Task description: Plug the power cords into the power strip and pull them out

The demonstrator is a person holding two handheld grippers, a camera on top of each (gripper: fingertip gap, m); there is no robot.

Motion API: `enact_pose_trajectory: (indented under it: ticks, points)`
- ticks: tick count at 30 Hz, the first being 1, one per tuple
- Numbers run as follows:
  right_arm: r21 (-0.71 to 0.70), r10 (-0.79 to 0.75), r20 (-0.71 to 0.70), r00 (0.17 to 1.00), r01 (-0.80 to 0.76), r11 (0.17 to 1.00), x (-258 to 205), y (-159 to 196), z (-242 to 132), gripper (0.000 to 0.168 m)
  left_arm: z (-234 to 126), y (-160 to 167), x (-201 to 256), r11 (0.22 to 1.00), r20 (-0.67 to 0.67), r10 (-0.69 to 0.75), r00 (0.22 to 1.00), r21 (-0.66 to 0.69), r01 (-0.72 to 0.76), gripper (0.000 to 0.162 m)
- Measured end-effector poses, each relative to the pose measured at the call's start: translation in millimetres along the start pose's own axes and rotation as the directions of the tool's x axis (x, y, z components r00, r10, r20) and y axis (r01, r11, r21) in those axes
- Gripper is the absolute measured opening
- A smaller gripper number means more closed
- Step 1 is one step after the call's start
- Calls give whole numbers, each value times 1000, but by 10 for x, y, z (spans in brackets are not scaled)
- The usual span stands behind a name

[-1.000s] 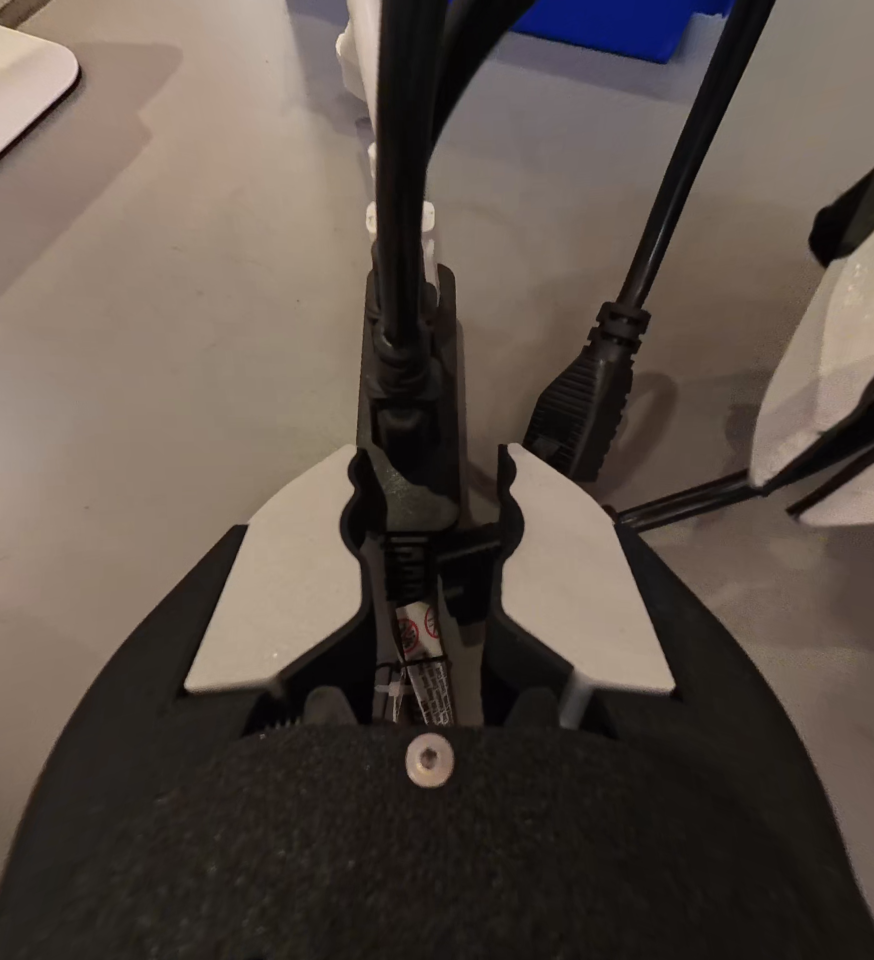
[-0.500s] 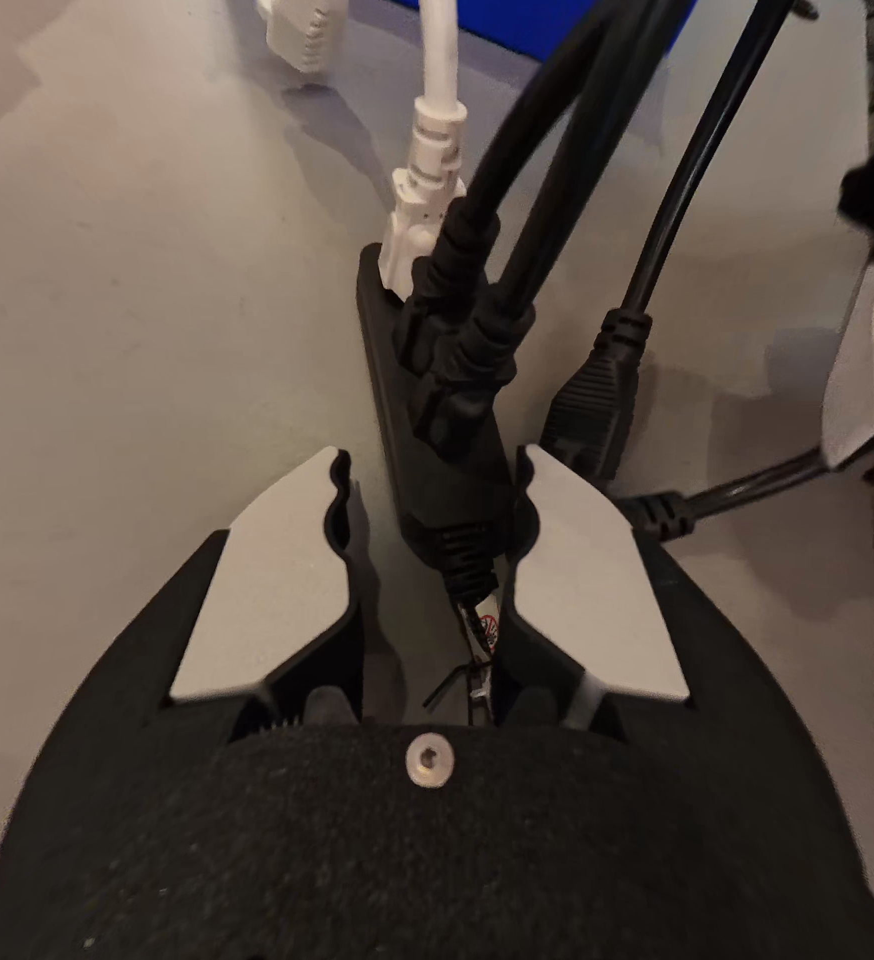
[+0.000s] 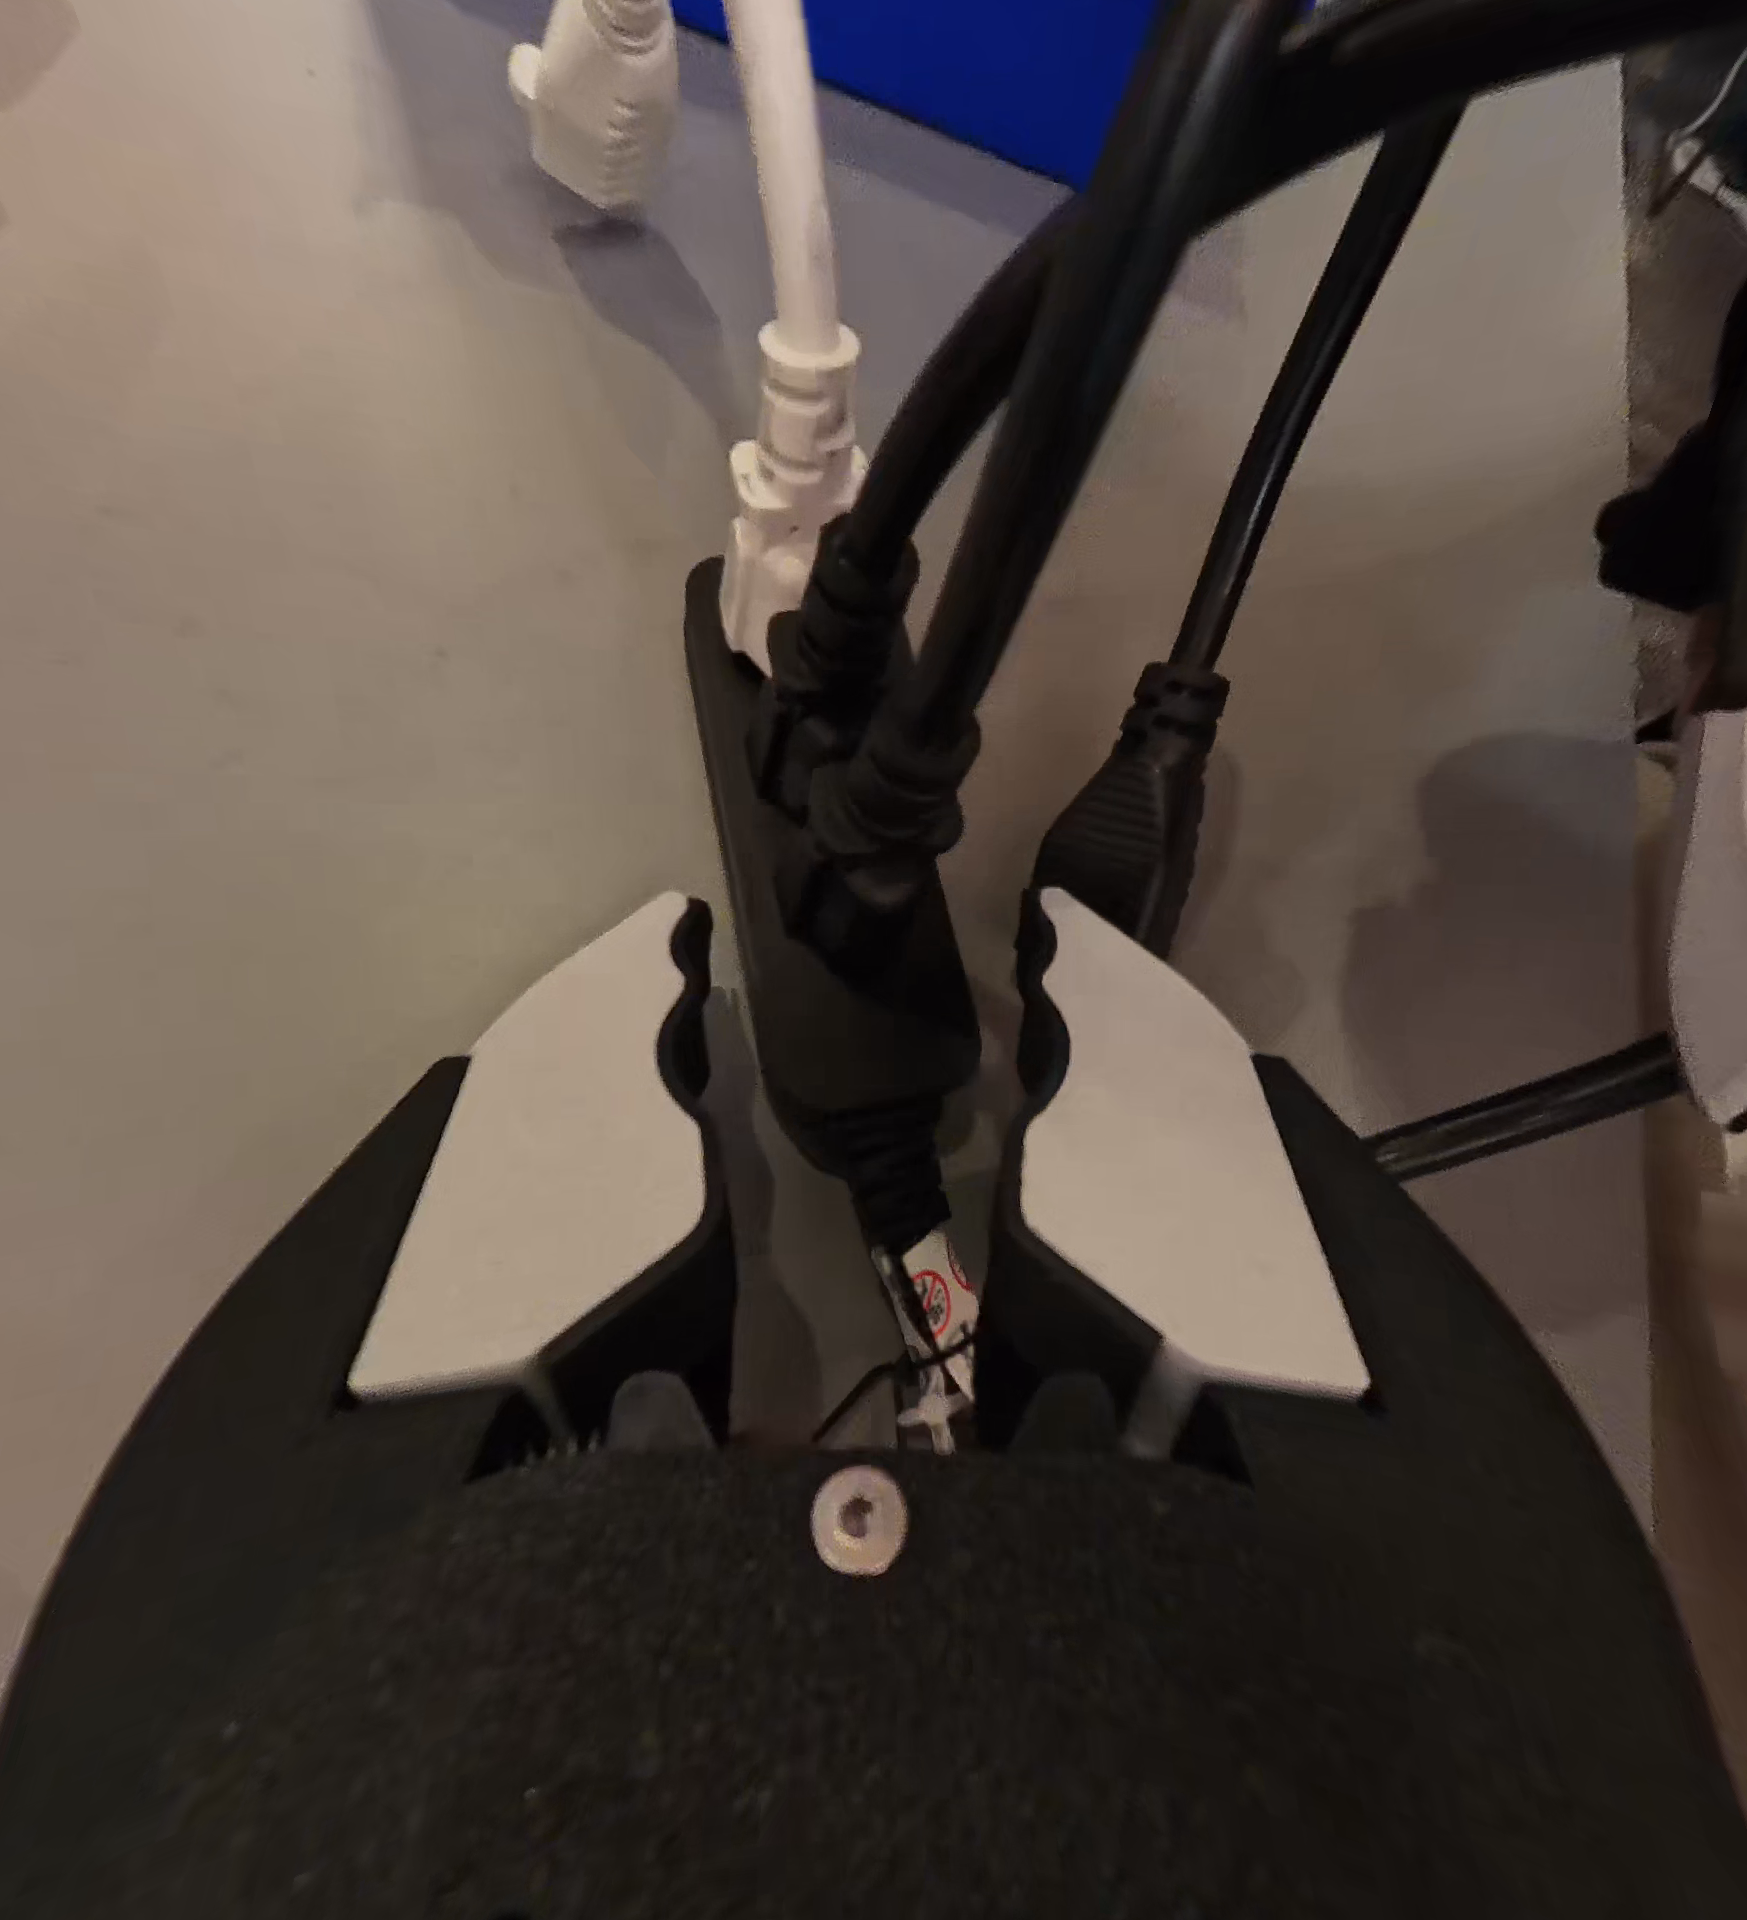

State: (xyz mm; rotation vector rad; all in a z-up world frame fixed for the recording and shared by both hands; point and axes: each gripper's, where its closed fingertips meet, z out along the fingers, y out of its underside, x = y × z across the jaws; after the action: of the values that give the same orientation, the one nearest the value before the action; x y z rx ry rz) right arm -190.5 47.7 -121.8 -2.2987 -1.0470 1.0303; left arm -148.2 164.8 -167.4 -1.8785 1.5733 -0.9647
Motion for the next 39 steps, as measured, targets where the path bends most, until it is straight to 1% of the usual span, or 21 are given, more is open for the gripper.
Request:
enact_pose_trajectory:
  ticks: [1, 4, 5, 6, 7, 8, 10, 13, 14, 15, 17, 20, 22, 24, 28, 30, 32, 34, 35, 38, 39]
  points:
    - [-4, -1, -2, 1000, 1, 1000, 4, 2, -6, 5, -6, 16, 3, 1000, 11, 15, 1000, -18, -15, 57]
    - [-6, 17, 11, 1000, -17, 1000, -26, -14, -39, 6, -14, 61, 24, 997, 24, 55, 998, -59, -53, 60]
    - [-1, 25, 44, 999, -25, 1000, -95, -39, -52, 5, -7, 66, 38, 997, 22, 56, 998, -63, -54, 64]
    - [4, 19, 75, 997, -20, 1000, -173, -66, -67, 5, 7, 74, 52, 996, 19, 58, 998, -66, -57, 55]
    - [8, 11, 118, 993, -12, 1000, -266, -96, -85, 6, 31, 101, 36, 994, 36, 75, 997, -79, -72, 55]
    - [26, 20, 180, 983, -26, 999, -369, -143, -115, 6, 55, 123, 22, 993, 46, 89, 995, -87, -84, 61]
    - [40, 59, 259, 964, -72, 997, -463, -196, -164, 6, 85, 148, 25, 992, 42, 90, 995, -94, -86, 59]
    - [12, 61, 214, 975, -65, 998, -359, -119, -230, 6, 67, 165, -17, 984, 90, 160, 983, -91, -152, 53]
    - [8, 66, 195, 979, -68, 998, -309, -96, -289, 6, 55, 199, -44, 981, 103, 176, 979, -103, -165, 46]
    - [6, 74, 177, 982, -76, 997, -255, -77, -367, 6, 53, 274, -107, 973, 130, 204, 970, -140, -185, 45]
    - [-2, 87, 132, 987, -88, 996, -129, -26, -567, 6, 29, 277, -201, 976, 165, 206, 964, -110, -190, 45]
    - [-58, 70, -60, 996, -73, 996, 273, 170, -885, 6, 43, 262, -254, 977, 145, 197, 970, -110, -182, 45]
    - [-61, 104, -77, 992, -109, 992, 423, 260, -1047, 7, 68, 193, -309, 972, 169, 227, 959, -93, -214, 45]
    - [-114, 115, -35, 993, -118, 986, 444, 356, -1141, 6, 101, 153, -330, 968, 162, 246, 956, -89, -234, 45]
    - [-313, -31, 0, 1000, 30, 949, 406, 466, -1438, 18, 122, 169, -350, 975, 120, 209, 971, -102, -197, 45]
    - [-361, -215, -19, 976, 194, 912, 477, 257, -1680, 22, 123, 169, -342, 975, 115, 211, 971, -102, -199, 45]
    - [-337, -411, -114, 905, 354, 872, 723, -202, -1806, 29, 122, 169, -341, 975, 114, 211, 971, -101, -200, 45]
    - [-290, -537, -201, 820, 474, 832, 1030, -691, -1744, 35, 120, 169, -336, 974, 114, 215, 970, -100, -204, 45]
    - [-297, -587, -203, 784, 522, 800, 1165, -854, -1648, 38, 119, 169, -332, 973, 112, 217, 970, -99, -207, 45]
    - [-413, -692, -103, 715, 602, 684, 1651, -963, -1263, 41, 116, 171, -328, 973, 111, 219, 970, -99, -208, 45]
    - [-436, -683, -60, 728, 596, 674, 1798, -916, -1122, 41, 116, 171, -328, 973, 110, 217, 970, -99, -207, 45]
